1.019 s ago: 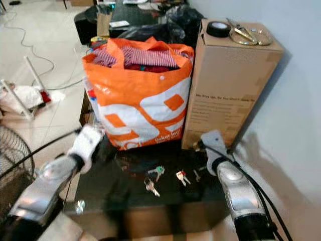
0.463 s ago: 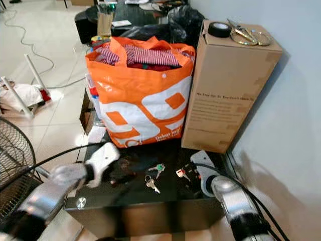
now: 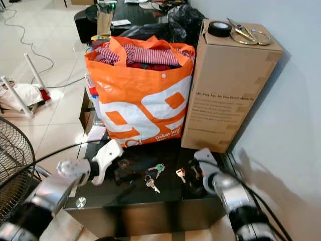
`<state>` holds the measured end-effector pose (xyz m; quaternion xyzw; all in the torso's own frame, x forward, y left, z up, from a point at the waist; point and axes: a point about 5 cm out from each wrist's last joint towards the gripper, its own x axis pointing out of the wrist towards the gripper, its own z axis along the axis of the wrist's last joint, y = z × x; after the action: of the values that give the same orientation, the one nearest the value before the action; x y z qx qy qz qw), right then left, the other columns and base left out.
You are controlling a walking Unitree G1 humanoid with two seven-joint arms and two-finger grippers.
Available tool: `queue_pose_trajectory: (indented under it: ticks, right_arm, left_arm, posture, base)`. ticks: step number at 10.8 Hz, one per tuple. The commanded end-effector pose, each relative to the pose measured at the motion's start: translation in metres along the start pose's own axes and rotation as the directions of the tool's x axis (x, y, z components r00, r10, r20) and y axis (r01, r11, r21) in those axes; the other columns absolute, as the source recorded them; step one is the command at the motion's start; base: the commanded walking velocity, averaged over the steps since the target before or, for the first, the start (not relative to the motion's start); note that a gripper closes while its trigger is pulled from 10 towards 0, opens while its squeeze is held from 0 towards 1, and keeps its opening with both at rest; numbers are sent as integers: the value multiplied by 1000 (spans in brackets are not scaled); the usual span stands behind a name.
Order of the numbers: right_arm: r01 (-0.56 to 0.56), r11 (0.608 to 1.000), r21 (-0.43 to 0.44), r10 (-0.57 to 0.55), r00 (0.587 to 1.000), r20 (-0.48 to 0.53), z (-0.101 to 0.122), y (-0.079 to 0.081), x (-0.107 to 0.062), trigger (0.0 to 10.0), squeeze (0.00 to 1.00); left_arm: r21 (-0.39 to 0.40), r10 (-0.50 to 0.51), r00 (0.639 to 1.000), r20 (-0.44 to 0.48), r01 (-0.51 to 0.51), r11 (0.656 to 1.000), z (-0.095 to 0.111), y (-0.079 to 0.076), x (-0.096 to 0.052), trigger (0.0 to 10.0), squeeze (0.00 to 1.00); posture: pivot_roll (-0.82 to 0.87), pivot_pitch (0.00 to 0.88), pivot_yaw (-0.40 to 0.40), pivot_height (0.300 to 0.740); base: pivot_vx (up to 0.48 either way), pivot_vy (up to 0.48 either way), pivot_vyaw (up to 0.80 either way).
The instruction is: Hang keys on a hook
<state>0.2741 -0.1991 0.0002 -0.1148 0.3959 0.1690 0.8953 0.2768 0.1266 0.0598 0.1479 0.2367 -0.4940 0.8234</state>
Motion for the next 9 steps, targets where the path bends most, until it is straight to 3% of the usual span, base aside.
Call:
queue_pose_trajectory:
  ticks: [1,2,3,4,9]
  right_arm:
    - [33,999,5,-33,999,7,2,-6,0,10000,0]
    - [44,999,26,-44,999,4,3,-7,3,10000,0]
    - [55,998,20,-55,998,-14,1,-9,5,7137,0]
    - [53,999,9,-52,998,-32,-4,-10,6,157,0]
    - [44,999,-1,-44,998,-54,-9,-21,4,0,0]
  left_arm:
    - [24,-19,999,-38,20,1000,-1,1,1,10000,0]
    - [33,-72,994,-83,75,997,-4,-2,1,10000,0]
    - [48,-108,988,-114,114,992,-6,-3,0,10000,0]
    - [49,-114,986,-119,120,992,-5,-3,0,10000,0]
    - [53,-123,984,-131,131,990,-4,3,-3,10000,0]
  posture:
    - [-116,0,-3,740]
    - [-116,0,-2,740]
    - [-108,0,-10,740]
    - [-106,0,-14,740]
    - [-110,0,-11,740]
  base:
    - [0,0,0]
    - [0,0,0]
    - [0,0,0]
    - [0,0,0]
    - [0,0,0]
